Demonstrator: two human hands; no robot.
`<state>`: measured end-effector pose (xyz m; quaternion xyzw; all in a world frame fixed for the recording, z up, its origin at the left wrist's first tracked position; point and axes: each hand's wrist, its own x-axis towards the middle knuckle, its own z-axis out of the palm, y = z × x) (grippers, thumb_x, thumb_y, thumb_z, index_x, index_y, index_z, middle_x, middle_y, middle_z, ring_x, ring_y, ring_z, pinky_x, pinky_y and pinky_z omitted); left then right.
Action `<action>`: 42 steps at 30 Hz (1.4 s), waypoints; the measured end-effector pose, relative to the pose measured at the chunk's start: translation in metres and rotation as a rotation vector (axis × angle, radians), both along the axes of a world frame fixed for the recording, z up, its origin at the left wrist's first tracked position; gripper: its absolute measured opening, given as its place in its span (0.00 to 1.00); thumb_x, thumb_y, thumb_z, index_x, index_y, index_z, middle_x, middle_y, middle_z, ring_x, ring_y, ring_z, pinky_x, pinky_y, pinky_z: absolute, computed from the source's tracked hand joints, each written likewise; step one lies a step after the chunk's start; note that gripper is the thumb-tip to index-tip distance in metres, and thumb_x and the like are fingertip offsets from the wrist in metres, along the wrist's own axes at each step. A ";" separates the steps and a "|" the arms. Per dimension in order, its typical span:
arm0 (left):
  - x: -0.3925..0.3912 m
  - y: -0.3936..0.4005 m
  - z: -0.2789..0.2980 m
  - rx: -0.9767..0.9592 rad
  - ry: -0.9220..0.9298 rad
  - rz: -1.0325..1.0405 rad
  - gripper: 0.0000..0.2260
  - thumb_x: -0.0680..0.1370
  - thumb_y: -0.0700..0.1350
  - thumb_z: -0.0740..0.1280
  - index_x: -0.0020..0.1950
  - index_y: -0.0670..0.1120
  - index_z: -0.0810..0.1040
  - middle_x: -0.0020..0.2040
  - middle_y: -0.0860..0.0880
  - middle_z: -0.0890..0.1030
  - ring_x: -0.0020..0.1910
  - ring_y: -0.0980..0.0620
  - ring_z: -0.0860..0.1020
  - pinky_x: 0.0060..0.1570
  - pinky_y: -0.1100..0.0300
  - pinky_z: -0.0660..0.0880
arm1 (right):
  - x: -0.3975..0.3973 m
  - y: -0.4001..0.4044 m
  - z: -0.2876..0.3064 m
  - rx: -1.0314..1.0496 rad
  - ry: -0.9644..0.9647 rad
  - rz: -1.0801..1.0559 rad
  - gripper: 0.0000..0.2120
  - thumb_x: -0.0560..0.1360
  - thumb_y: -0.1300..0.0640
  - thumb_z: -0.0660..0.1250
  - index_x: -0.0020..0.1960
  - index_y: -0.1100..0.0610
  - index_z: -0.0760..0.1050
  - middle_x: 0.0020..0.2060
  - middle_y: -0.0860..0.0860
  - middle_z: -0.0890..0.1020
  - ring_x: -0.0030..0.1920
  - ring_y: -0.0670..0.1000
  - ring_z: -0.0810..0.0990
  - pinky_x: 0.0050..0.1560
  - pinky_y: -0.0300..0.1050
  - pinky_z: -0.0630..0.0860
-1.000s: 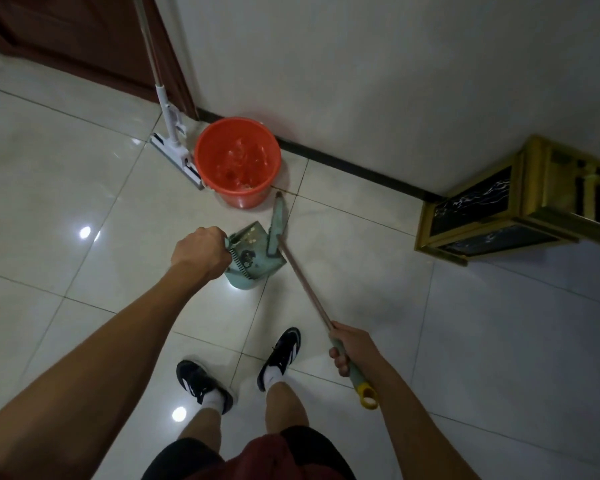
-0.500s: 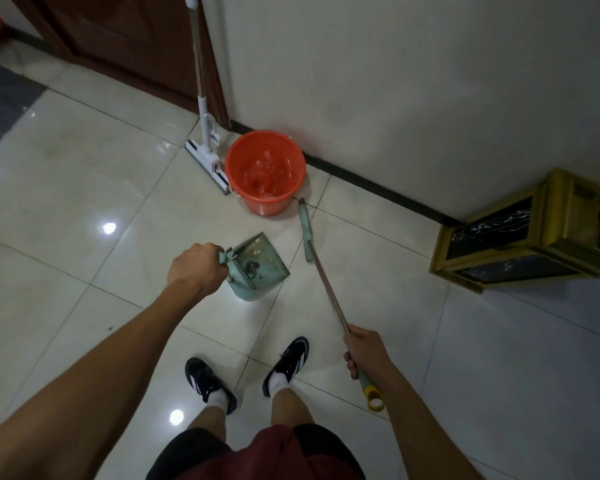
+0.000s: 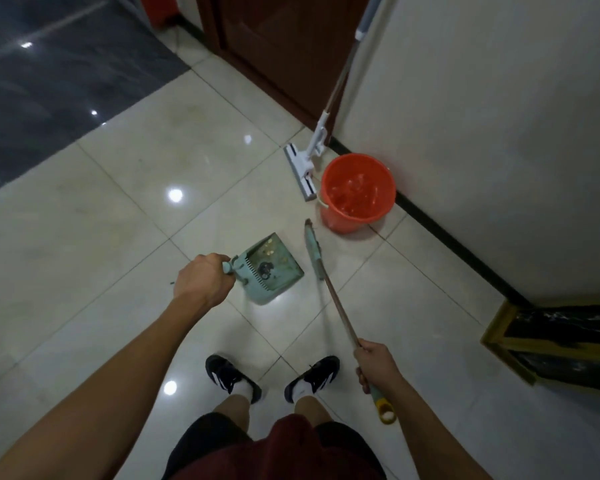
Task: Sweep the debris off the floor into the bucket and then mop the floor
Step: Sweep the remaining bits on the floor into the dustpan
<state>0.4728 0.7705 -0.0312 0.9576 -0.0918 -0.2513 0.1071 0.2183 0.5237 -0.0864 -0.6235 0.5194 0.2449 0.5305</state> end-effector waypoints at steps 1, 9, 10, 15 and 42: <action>0.002 0.017 0.002 0.000 0.003 0.027 0.07 0.79 0.51 0.67 0.48 0.51 0.83 0.38 0.49 0.80 0.37 0.47 0.79 0.37 0.56 0.76 | 0.010 0.009 0.001 -0.005 -0.001 0.031 0.17 0.80 0.65 0.57 0.66 0.58 0.76 0.28 0.56 0.73 0.24 0.51 0.68 0.25 0.41 0.67; -0.002 0.155 0.011 -0.026 0.004 0.259 0.07 0.78 0.50 0.66 0.46 0.51 0.83 0.37 0.49 0.80 0.36 0.47 0.79 0.37 0.56 0.77 | 0.102 0.090 0.006 -0.026 -0.054 0.276 0.16 0.80 0.63 0.56 0.63 0.51 0.74 0.28 0.54 0.71 0.23 0.49 0.68 0.23 0.39 0.67; -0.005 0.170 0.011 -0.026 0.007 0.284 0.07 0.78 0.50 0.66 0.46 0.51 0.83 0.37 0.49 0.81 0.36 0.47 0.79 0.38 0.55 0.79 | 0.113 0.100 0.004 -0.028 -0.059 0.311 0.14 0.80 0.63 0.56 0.61 0.53 0.75 0.27 0.54 0.71 0.24 0.49 0.68 0.23 0.39 0.67; -0.026 0.243 0.015 -0.017 -0.002 0.446 0.07 0.78 0.51 0.66 0.47 0.51 0.83 0.38 0.49 0.82 0.37 0.46 0.80 0.42 0.51 0.82 | 0.157 0.152 -0.001 -0.019 -0.069 0.462 0.15 0.80 0.63 0.57 0.62 0.51 0.74 0.27 0.54 0.70 0.23 0.50 0.67 0.23 0.39 0.65; -0.061 0.432 -0.028 0.078 0.018 0.774 0.05 0.78 0.47 0.66 0.44 0.49 0.80 0.35 0.49 0.79 0.35 0.46 0.79 0.42 0.51 0.82 | 0.232 0.309 -0.056 -0.203 -0.040 1.044 0.18 0.83 0.57 0.57 0.72 0.57 0.71 0.40 0.59 0.80 0.31 0.54 0.76 0.25 0.42 0.73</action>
